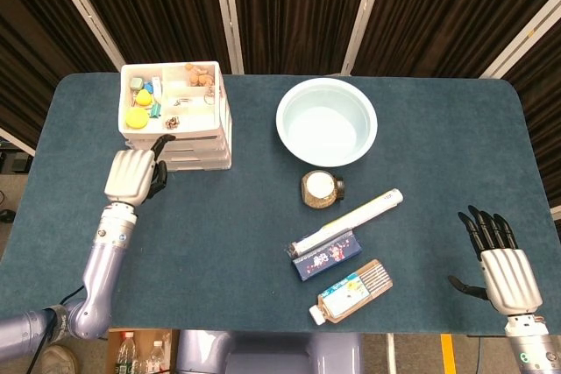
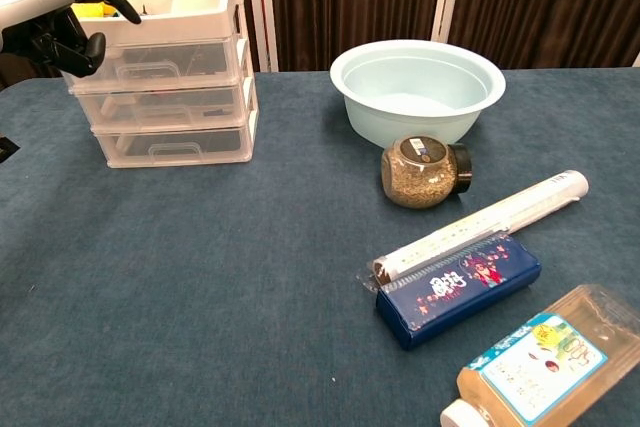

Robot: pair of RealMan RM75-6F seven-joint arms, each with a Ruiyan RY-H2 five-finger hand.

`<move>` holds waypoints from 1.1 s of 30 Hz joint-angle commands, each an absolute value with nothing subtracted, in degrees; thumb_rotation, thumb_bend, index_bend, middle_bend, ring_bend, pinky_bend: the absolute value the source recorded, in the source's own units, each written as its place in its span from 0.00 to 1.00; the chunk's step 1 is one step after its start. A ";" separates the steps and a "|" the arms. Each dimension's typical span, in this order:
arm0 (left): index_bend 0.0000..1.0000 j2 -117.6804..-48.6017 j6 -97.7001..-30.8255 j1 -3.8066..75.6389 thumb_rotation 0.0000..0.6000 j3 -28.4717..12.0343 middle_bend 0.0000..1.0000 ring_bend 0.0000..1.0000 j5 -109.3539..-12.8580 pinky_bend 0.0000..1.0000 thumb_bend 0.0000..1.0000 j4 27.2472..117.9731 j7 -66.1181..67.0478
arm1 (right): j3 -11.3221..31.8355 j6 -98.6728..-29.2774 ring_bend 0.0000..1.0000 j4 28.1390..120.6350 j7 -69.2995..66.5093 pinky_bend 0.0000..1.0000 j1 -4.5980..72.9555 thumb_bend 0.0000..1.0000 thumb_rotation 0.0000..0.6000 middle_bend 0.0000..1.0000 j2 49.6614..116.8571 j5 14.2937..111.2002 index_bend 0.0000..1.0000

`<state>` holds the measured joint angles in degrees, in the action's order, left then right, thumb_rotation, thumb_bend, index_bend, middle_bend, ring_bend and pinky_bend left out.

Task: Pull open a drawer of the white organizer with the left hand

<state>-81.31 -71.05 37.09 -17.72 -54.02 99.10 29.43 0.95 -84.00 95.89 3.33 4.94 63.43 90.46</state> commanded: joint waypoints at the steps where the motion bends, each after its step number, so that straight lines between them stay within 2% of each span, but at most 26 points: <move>1: 0.20 -81.29 -71.28 37.44 1.00 -17.65 1.00 0.95 -52.17 1.00 0.73 98.73 30.85 | 0.96 -83.99 0.00 95.89 3.35 0.00 4.94 0.07 1.00 0.00 63.45 90.44 0.00; 18: 0.24 -81.41 -70.56 38.33 1.00 -17.77 1.00 0.96 -44.64 1.00 0.75 97.14 32.94 | 1.00 -84.08 0.00 95.88 3.41 0.00 4.94 0.07 1.00 0.00 63.47 90.46 0.00; 26: 0.40 -80.47 -69.41 39.07 1.00 -19.38 1.00 0.97 -37.66 1.00 0.75 100.38 33.42 | 1.00 -84.10 0.00 95.92 3.33 0.00 4.93 0.07 1.00 0.00 63.45 90.48 0.00; 33: 0.46 -79.59 -69.59 39.53 1.00 -20.03 1.00 0.97 -36.65 1.00 0.76 101.60 32.22 | 1.01 -84.13 0.00 95.92 3.17 0.00 4.97 0.07 1.00 0.00 63.44 90.59 0.00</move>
